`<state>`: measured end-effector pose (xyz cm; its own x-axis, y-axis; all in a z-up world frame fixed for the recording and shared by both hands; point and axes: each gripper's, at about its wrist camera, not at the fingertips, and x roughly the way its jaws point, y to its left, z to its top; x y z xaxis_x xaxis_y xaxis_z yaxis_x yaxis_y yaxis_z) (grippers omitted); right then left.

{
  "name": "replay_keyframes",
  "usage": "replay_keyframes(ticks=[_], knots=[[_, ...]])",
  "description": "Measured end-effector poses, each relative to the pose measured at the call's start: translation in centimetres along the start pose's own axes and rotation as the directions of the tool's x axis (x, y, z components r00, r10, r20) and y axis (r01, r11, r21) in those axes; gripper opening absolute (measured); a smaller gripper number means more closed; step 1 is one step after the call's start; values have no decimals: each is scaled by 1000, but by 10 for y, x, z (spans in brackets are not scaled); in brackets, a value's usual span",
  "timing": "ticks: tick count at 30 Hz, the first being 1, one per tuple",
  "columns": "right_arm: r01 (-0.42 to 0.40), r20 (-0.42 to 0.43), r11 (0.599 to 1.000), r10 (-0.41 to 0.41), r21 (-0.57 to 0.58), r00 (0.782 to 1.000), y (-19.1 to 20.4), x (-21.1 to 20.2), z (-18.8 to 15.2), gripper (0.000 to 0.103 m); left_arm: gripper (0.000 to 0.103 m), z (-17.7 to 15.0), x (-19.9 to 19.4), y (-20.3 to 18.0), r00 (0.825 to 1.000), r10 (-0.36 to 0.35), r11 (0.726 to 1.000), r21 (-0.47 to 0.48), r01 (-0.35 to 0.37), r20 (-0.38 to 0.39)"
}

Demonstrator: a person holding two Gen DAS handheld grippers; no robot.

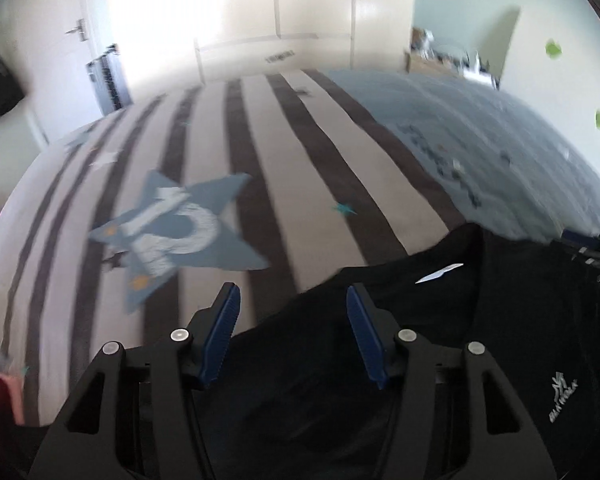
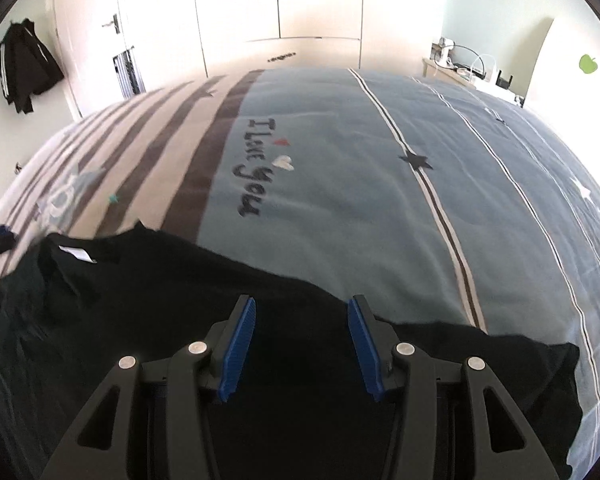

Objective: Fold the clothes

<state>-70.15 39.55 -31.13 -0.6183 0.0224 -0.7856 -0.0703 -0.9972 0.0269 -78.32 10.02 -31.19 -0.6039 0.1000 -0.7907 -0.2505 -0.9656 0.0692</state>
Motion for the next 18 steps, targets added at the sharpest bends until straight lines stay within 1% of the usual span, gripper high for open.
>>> replay_keyframes(ticks=[1,2,3,4,6,10,11,13,14,17,18], knots=[[-4,3,1000,4,0,1000,1,0,1,44,36,1,10,-5,999,27,1000,12,-27,-23],[-7,6,1000,7,-1,1000,2,1,2,44,19,1,13,-4,998,36,999,14,-35,-45],[-10,9,1000,10,-2,1000,3,1,3,44,15,2,20,-4,997,34,999,15,-33,-73],[-13,10,1000,13,-2,1000,3,2,3,44,8,2,26,-4,995,37,999,21,-35,-88],[-19,4,1000,19,-2,1000,2,5,3,44,6,5,33,-5,995,43,999,32,-40,-86],[-18,-16,1000,17,-15,1000,-2,12,-4,44,4,18,34,4,995,53,998,-23,-55,-85],[-15,-20,1000,15,-18,1000,-3,14,-7,44,0,21,35,8,994,71,996,-40,-74,-78],[-8,-30,1000,8,-20,1000,-4,18,-11,44,0,29,38,29,992,101,981,-159,-112,-78],[-4,-38,1000,3,-23,999,-5,20,-14,44,0,30,37,36,993,93,975,-194,-106,-74],[8,-47,1000,-9,-27,999,-4,24,-19,44,0,28,32,47,998,40,966,-253,-51,-49],[4,-38,1000,-5,-26,999,-1,23,-18,44,0,25,27,47,999,26,968,-248,-34,-37]])
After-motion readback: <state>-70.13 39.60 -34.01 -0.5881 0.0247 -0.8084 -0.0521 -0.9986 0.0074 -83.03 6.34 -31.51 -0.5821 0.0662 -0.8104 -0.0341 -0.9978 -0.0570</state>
